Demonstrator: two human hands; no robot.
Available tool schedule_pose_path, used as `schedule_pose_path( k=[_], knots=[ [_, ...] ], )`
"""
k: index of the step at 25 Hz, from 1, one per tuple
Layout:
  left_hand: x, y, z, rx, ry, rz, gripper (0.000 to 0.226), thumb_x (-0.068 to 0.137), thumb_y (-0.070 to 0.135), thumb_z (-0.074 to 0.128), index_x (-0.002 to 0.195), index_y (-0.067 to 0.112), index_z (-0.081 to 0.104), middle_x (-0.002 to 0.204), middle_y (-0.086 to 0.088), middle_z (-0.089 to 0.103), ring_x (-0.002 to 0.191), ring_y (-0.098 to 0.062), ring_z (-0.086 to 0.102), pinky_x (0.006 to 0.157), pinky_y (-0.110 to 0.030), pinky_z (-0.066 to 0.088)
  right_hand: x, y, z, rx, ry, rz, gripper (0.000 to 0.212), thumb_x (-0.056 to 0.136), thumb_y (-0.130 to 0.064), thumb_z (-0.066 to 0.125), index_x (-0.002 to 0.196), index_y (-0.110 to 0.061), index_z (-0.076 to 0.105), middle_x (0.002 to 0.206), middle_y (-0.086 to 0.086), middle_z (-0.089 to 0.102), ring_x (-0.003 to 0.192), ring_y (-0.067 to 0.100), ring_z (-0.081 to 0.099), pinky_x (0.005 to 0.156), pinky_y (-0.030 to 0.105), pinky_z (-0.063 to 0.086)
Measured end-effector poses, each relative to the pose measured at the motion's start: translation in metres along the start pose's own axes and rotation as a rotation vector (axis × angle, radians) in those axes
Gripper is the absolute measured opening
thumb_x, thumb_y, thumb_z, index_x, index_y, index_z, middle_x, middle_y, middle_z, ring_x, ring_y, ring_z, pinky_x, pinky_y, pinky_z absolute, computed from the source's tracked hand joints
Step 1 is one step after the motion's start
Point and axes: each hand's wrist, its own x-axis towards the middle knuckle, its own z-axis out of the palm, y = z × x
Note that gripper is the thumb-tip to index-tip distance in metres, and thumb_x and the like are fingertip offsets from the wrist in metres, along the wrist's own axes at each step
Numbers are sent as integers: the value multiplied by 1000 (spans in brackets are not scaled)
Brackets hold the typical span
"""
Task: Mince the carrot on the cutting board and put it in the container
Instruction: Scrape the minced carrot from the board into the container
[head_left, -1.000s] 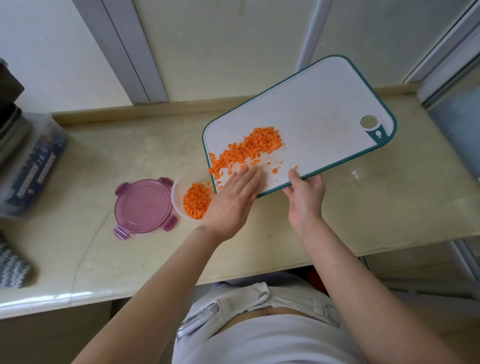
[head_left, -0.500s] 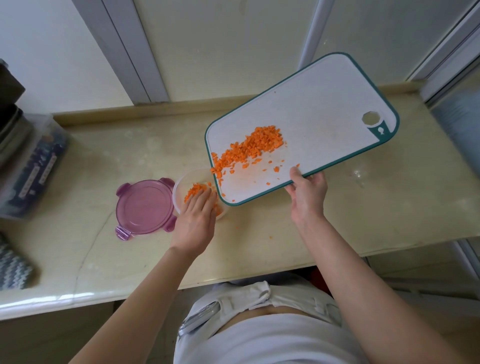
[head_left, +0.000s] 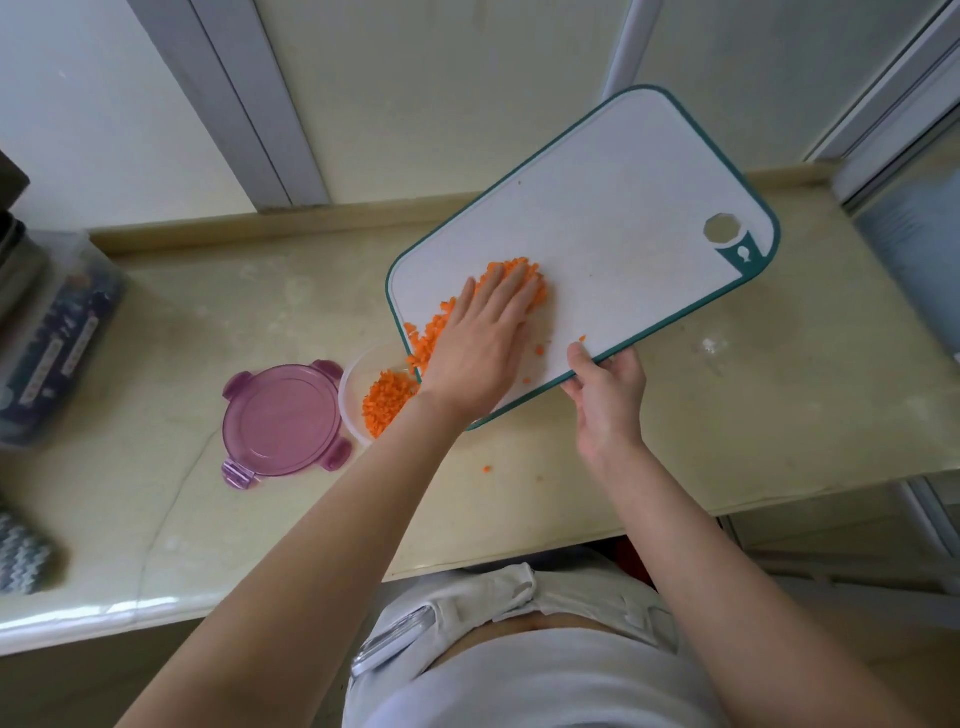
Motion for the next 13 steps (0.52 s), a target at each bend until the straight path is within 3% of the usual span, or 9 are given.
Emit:
schedule_pose_path(
  k=[2,4,9,13],
  knots=[
    [15,6,4,64,-69,10,48,102,27,27,148,14,20,156,-4,15,145,-21,6,116,-34,-5,0,1,1,6,-13,-8,22,91,5,55,103,-14,54,88,-3,63,84,12,61,76,28,53],
    [16,5,10,106,-99,-1,49,103,29,24,149,14,14,157,-2,11,145,-20,2,117,-34,-7,1,2,1,16,-12,-4,23,91,6,55,101,-15,54,89,-3,64,84,12,62,78,29,53],
    [-28,-21,23,59,-106,-37,55,100,37,16,146,8,26,153,-7,25,144,-23,14,118,-35,7,5,2,0,36,-11,7,23,91,6,54,107,-11,53,90,-1,65,86,14,64,80,33,55],
    [-71,-45,30,81,-105,-151,59,100,38,15,142,1,33,149,-13,33,140,-30,25,114,-41,19,8,1,-1,-14,-10,24,22,91,4,56,92,-18,53,81,-4,60,78,11,60,79,32,53]
  ],
)
